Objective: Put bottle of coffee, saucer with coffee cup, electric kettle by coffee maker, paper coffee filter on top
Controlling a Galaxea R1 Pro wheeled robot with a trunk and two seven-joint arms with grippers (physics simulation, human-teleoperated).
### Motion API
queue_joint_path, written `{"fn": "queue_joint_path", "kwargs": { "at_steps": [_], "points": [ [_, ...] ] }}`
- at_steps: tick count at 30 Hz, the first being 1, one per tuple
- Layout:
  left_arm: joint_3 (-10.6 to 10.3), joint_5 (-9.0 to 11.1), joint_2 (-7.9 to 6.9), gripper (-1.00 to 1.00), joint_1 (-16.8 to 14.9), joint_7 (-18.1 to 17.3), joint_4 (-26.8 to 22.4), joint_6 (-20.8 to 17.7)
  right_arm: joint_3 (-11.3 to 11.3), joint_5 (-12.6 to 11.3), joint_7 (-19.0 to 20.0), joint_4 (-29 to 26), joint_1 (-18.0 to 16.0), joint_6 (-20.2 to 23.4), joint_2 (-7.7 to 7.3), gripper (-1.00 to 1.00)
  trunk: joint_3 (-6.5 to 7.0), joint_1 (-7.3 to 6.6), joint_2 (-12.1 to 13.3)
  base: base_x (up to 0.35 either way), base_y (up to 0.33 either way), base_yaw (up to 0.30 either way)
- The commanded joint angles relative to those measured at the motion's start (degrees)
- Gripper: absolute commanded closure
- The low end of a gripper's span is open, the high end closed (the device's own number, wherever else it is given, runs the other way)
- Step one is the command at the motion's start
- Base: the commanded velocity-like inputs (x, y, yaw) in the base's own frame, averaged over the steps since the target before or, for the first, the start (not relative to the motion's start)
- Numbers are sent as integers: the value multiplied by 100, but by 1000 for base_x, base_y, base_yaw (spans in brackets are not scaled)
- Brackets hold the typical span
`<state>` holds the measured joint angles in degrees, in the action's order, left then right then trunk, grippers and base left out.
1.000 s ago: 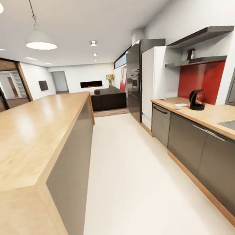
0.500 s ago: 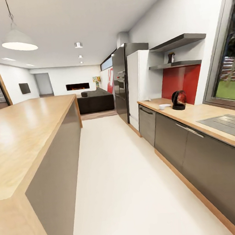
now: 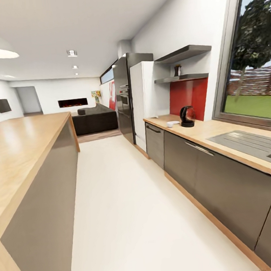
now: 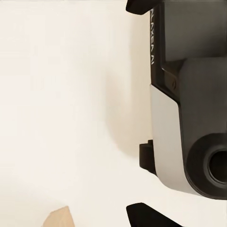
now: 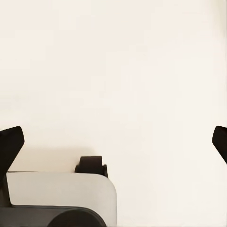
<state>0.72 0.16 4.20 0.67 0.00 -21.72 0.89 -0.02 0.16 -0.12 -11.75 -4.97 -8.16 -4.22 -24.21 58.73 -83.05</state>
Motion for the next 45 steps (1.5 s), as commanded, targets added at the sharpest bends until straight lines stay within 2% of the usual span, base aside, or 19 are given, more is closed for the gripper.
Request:
{"fn": "queue_joint_path", "kwargs": {
  "at_steps": [1,21,36,45],
  "points": [
    [7,2,1,-100,3,0,-9,7,0,1,-2,6,-4,-19,0,-100,-2,0,-3,0,0,-248],
    [2,2,1,-100,3,0,-8,7,2,1,-8,6,-4,-23,0,-100,57,0,-3,7,0,-234],
    [-16,2,1,-100,5,0,-8,2,2,1,-14,6,-4,-28,0,-100,61,0,-3,282,-5,-20],
    [-19,2,1,-100,3,0,-8,-1,2,1,-14,6,-4,-28,0,-100,61,0,-3,322,-126,116]
  ]
}}
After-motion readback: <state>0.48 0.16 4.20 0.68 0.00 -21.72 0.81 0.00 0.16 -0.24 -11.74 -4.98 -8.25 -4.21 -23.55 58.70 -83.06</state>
